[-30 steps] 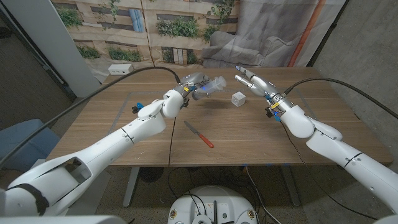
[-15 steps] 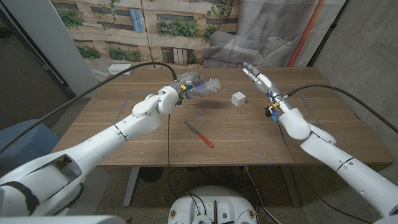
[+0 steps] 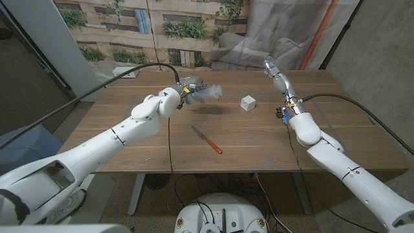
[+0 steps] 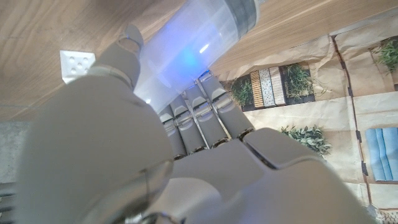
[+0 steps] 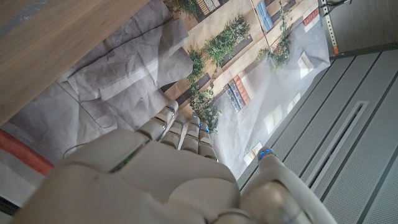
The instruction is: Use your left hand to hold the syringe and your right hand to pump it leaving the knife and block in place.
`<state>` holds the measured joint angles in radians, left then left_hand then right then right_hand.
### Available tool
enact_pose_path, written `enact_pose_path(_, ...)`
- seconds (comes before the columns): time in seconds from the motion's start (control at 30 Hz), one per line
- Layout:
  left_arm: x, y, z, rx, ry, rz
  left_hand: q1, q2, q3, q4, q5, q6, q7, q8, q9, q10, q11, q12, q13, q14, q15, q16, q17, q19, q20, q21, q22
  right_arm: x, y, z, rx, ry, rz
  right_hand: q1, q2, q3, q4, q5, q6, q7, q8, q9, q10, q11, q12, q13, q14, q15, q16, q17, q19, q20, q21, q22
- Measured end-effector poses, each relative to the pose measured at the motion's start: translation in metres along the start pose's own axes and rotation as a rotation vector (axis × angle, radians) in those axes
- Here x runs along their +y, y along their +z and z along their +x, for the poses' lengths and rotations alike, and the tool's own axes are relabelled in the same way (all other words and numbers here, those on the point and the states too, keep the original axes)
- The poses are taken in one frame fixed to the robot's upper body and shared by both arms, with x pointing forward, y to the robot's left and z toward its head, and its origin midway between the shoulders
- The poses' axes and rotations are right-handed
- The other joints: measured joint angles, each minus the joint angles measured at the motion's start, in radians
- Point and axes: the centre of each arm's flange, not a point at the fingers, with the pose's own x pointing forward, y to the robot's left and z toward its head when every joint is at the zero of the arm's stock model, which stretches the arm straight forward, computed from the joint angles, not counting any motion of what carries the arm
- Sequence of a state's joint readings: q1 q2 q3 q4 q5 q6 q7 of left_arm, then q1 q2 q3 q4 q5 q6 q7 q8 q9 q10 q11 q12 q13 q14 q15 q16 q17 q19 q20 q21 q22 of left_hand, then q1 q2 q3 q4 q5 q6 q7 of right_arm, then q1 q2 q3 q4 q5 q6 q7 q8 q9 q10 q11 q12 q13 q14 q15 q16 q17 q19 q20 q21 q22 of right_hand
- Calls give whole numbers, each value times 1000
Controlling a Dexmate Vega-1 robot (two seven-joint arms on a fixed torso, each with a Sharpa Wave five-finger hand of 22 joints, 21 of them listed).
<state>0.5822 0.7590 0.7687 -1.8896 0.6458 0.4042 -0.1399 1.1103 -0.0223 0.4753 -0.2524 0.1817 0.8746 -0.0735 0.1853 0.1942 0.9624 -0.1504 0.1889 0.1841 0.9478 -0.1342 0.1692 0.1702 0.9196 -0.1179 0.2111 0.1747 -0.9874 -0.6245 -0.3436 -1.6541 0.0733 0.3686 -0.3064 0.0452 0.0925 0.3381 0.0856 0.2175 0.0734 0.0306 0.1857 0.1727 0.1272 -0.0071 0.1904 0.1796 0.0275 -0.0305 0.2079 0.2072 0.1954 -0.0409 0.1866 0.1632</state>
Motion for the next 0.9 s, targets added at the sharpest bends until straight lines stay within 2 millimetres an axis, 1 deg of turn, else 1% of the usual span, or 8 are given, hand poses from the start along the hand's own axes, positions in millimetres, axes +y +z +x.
enact_pose_path(0.17, -2, -2, -1, -1, -22, 44, 0, 0, 0, 0, 0, 0, 0, 4, 0, -1, -1, 0, 0, -5, -1, -1, 0, 0, 0, 0, 0, -3, -6, 0, 25, -39, 72, 0, 0, 0, 0, 0, 0, 0, 0, 0, 0, 0, 0, 0, 0, 0, 0, 0, 0, 0, 0, 0)
enact_pose_path(0.4, -7, -9, 3, -20, -56, 100, 0, 0, 0, 0, 0, 1, -1, 4, 0, -5, -5, 0, 0, -7, 0, -1, 0, 0, 0, 0, 0, -10, -15, 2, 58, -73, 184, 0, 0, 0, 0, 0, 0, 0, 0, 0, -4, 4, 0, 0, -8, 8, 0, 5, 0, 0, 0, 0)
enact_pose_path(0.5, -9, -9, 5, -38, -72, 111, 0, 0, 0, 0, -1, 1, -1, 4, 0, -5, -5, 0, 0, -7, 0, -1, 0, 0, 0, 0, 0, -13, -20, 2, 83, -78, 227, -9, -9, -3, 3, 0, -1, 0, 0, 0, -4, 3, -1, 0, -11, 11, 0, 5, -5, 3, -1, 0)
enact_pose_path(0.57, -10, -12, 7, -43, -87, 121, 0, 0, 0, 0, -1, 1, -1, 4, 0, -5, -5, 0, 0, -8, 2, -1, 0, 0, 0, -1, 0, -15, -22, 3, 96, -79, 245, -9, -9, -6, 6, 0, -8, 7, -1, 0, -10, -2, -1, 0, -15, 7, 0, 8, -20, 2, -6, 0)
enact_pose_path(0.63, -11, -13, 9, -56, -104, 131, 0, 0, 0, 0, -1, 1, -1, 4, 0, -5, -5, 0, 0, -9, 2, -1, 0, 0, 0, -1, 0, -18, -25, 4, 114, -80, 267, -9, -9, -6, 6, 0, -23, 3, -5, 0, -17, -1, -6, 0, -15, 7, 0, 9, -21, 2, -6, 0)
enact_pose_path(0.7, -12, -15, 10, -59, -115, 139, 0, 0, 0, 0, -1, 1, -2, 4, 0, -5, -5, 0, 0, -9, 2, -1, 0, 0, 0, -1, 0, -19, -27, 4, 129, -81, 288, -10, -9, -10, 10, 0, -27, 5, -10, 0, -21, 1, -9, 0, -18, 10, 0, 9, -35, 2, -10, 0)
enact_pose_path(0.77, -14, -17, 12, -66, -136, 151, 0, 0, 0, 0, -1, 1, -2, 4, 0, -5, -5, 0, 0, -9, 2, -1, -1, 0, 0, -1, -1, -22, -31, 5, 147, -82, 319, -21, -21, -10, 10, 0, -33, 0, -10, 0, -32, 2, -10, -1, -26, 11, 0, 9, -38, 5, -10, 0)
enact_pose_path(0.9, -16, -19, 13, -73, -157, 162, 0, 0, 0, 0, -1, 2, -2, 4, 0, -5, -5, 0, 0, -9, 2, -2, -1, 0, 0, -2, -1, -25, -35, 5, 168, -86, 348, -33, -9, -14, 14, 0, -37, 4, -10, 0, -33, 3, -10, -3, -29, 11, 0, 9, -38, 5, -10, 0)
